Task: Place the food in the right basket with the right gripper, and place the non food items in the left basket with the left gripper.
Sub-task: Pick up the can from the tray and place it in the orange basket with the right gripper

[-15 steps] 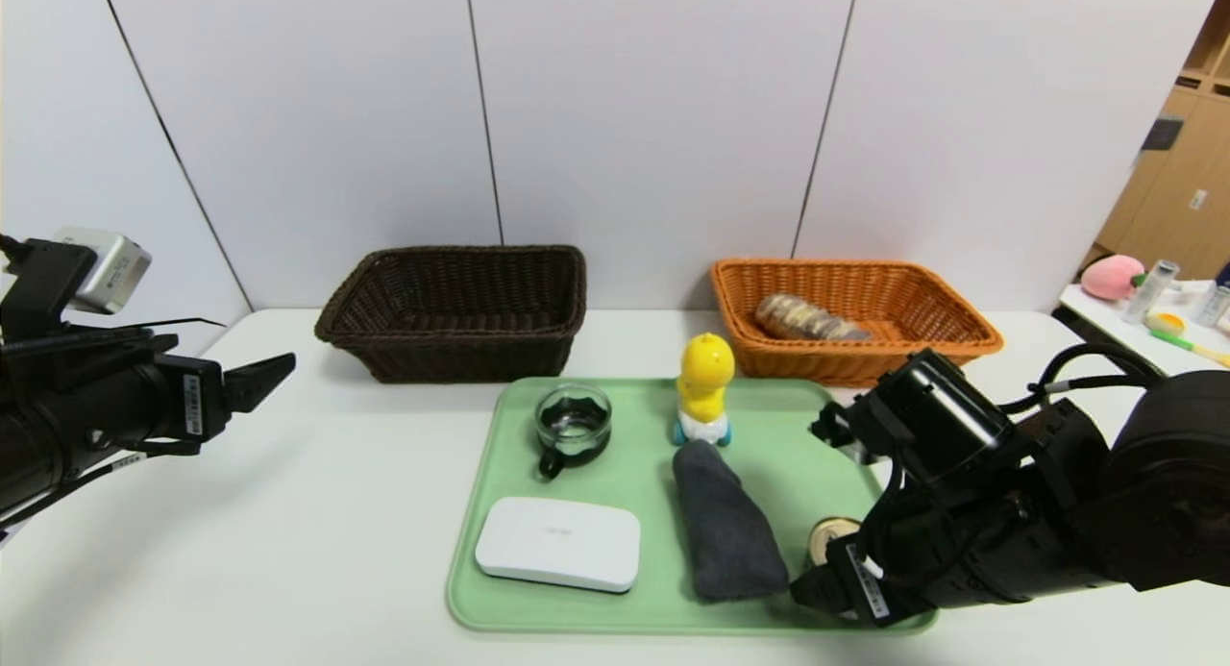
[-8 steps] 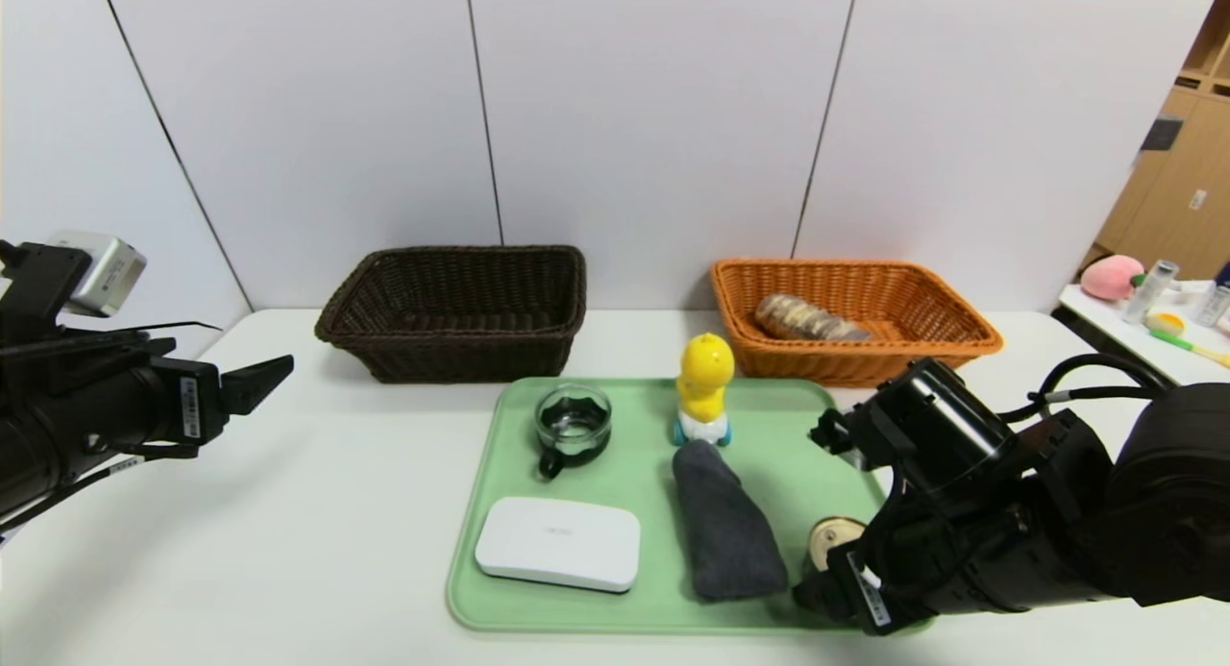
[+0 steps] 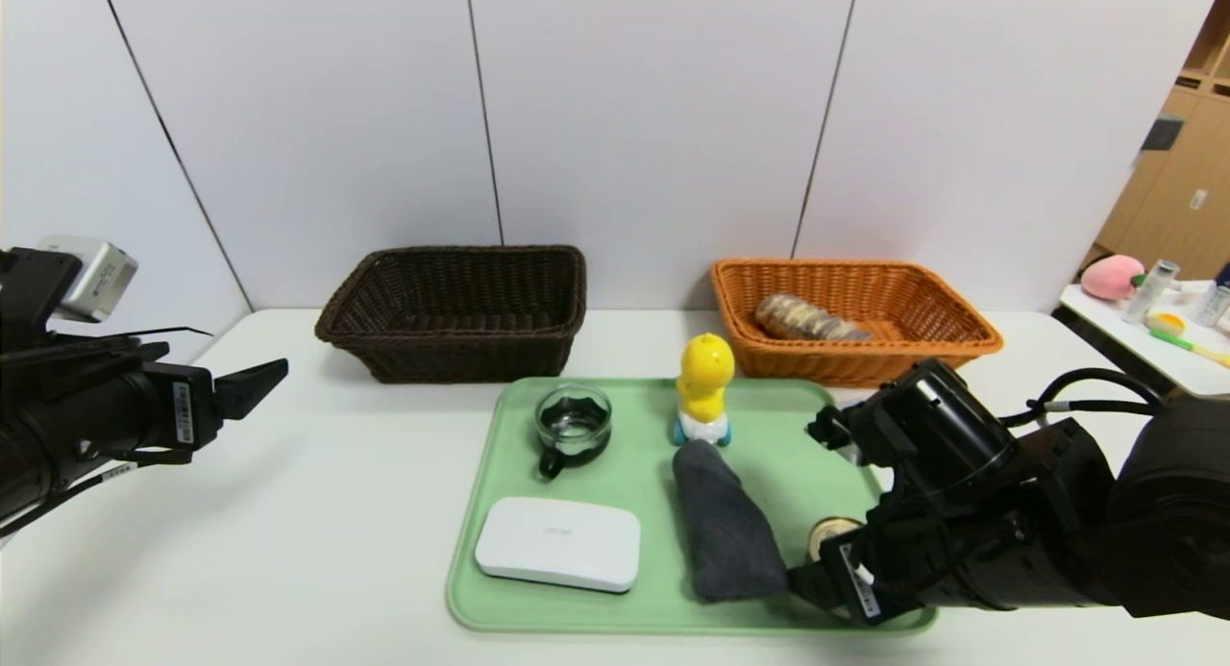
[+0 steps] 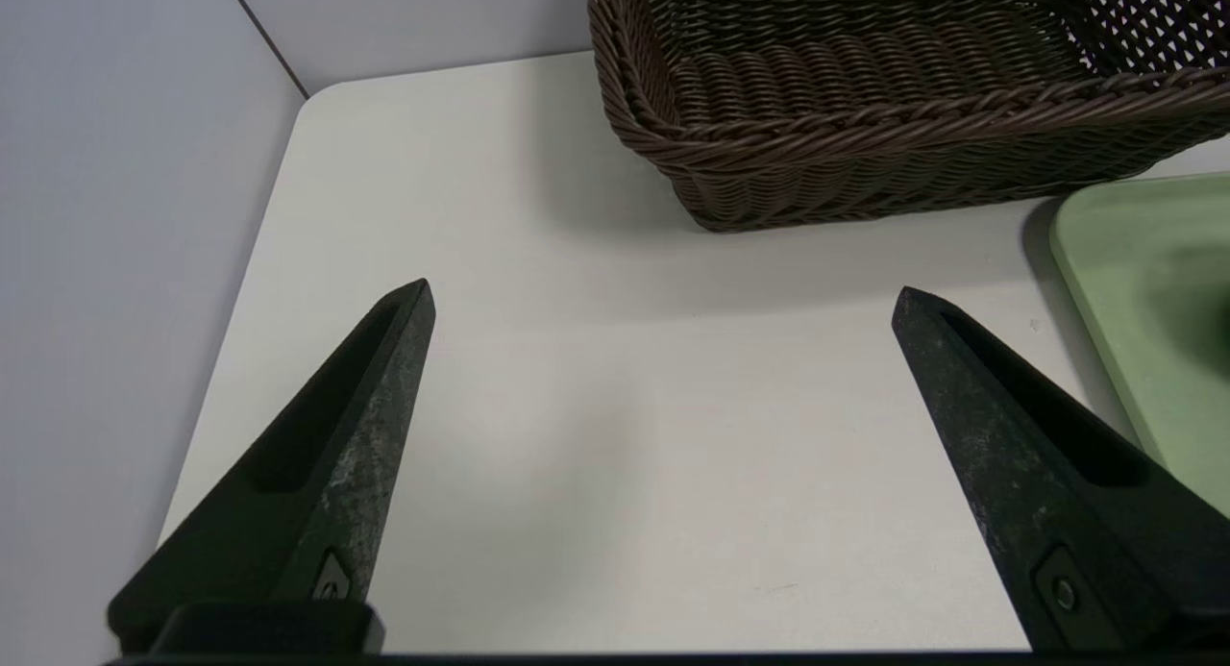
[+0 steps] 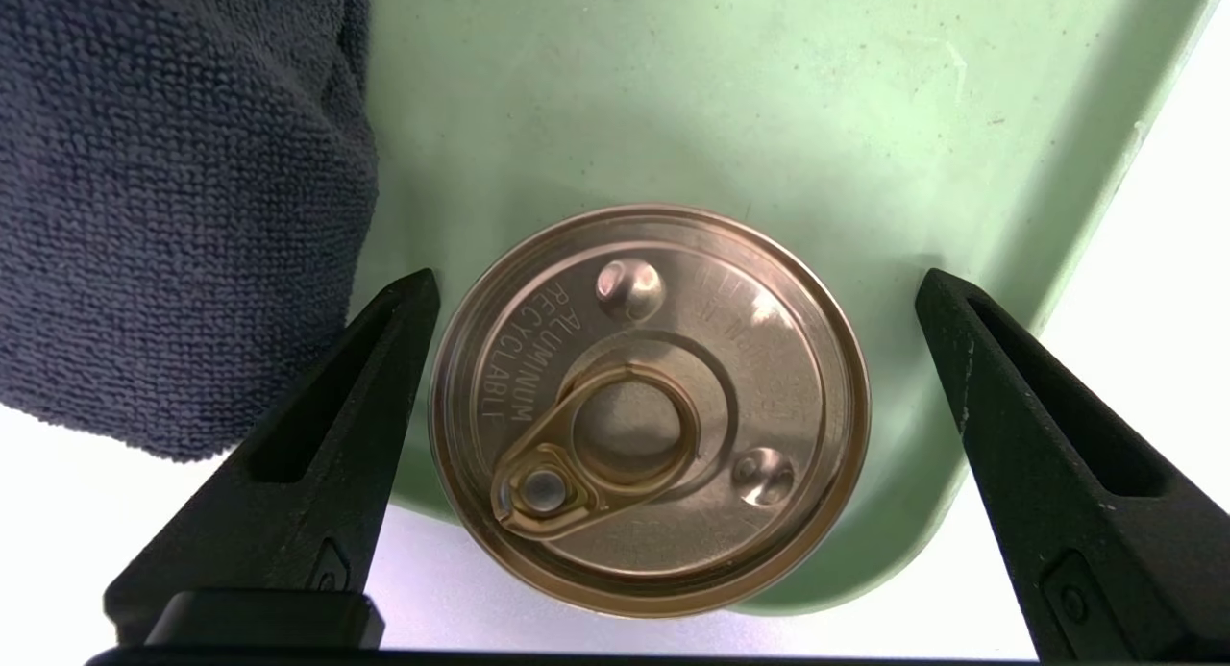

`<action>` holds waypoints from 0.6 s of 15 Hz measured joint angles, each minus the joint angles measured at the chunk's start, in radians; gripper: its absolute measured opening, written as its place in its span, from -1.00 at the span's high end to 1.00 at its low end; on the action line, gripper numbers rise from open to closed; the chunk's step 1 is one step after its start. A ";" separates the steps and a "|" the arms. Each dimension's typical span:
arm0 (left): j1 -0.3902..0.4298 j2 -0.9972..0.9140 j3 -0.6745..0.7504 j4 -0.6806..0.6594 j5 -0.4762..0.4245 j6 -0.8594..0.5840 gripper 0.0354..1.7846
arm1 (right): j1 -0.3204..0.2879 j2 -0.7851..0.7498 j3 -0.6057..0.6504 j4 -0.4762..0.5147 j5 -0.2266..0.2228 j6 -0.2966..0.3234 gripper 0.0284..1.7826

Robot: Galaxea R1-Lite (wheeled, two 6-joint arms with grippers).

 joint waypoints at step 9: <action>0.000 -0.007 0.002 0.000 0.000 0.000 -0.89 | 0.001 -0.012 0.014 0.001 0.001 0.000 -0.91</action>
